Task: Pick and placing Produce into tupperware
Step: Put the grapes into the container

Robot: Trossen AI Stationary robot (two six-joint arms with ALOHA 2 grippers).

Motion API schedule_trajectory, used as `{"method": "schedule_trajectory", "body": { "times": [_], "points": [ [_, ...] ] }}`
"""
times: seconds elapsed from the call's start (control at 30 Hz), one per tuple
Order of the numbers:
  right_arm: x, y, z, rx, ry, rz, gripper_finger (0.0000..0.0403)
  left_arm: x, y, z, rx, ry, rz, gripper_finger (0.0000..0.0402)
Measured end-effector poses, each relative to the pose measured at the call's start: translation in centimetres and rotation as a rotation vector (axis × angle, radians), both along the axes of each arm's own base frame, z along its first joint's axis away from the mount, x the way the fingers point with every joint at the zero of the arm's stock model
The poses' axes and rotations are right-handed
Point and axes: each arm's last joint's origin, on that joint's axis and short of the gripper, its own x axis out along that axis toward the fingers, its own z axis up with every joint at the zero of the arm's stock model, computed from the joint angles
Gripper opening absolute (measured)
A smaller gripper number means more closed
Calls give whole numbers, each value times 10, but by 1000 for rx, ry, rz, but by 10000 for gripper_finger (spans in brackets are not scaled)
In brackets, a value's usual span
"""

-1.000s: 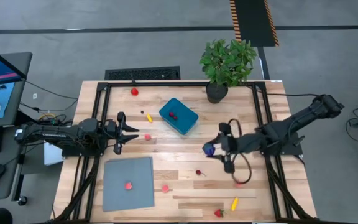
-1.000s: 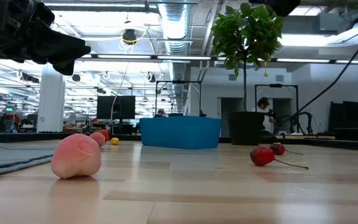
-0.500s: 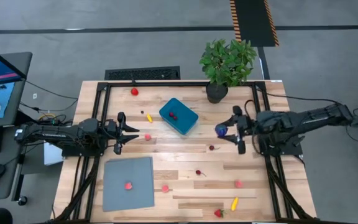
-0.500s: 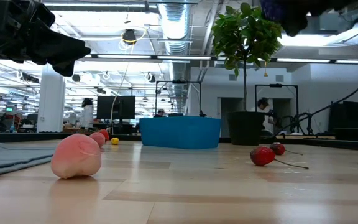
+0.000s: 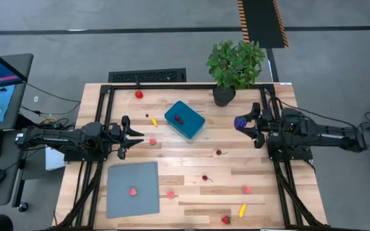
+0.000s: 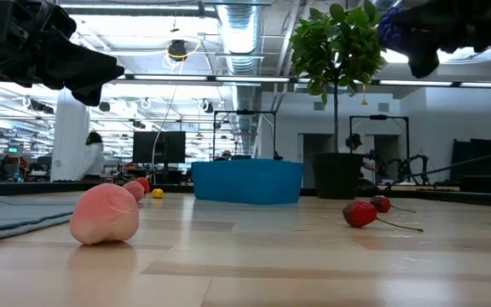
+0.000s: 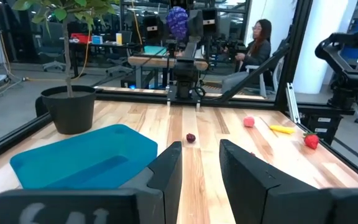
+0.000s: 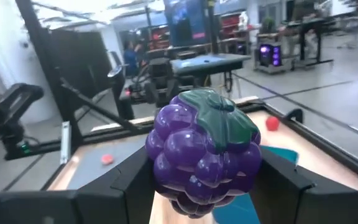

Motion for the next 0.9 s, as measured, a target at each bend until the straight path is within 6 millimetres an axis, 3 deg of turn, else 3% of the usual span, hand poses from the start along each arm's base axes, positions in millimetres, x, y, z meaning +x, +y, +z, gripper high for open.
{"method": "schedule_trajectory", "body": {
  "times": [0.4, 0.57, 0.9],
  "points": [
    [-14, -18, -40, 181, -1, -193, 235, 0, 0, -1, -7, 8, 0, 99],
    [-17, -21, -41, 313, -34, -220, 235, 0, 0, -1, -11, 8, 0, 99],
    [-17, -20, -42, 735, -87, -208, 235, 0, 2, -1, -68, 7, 59, 99]
  ]
}}
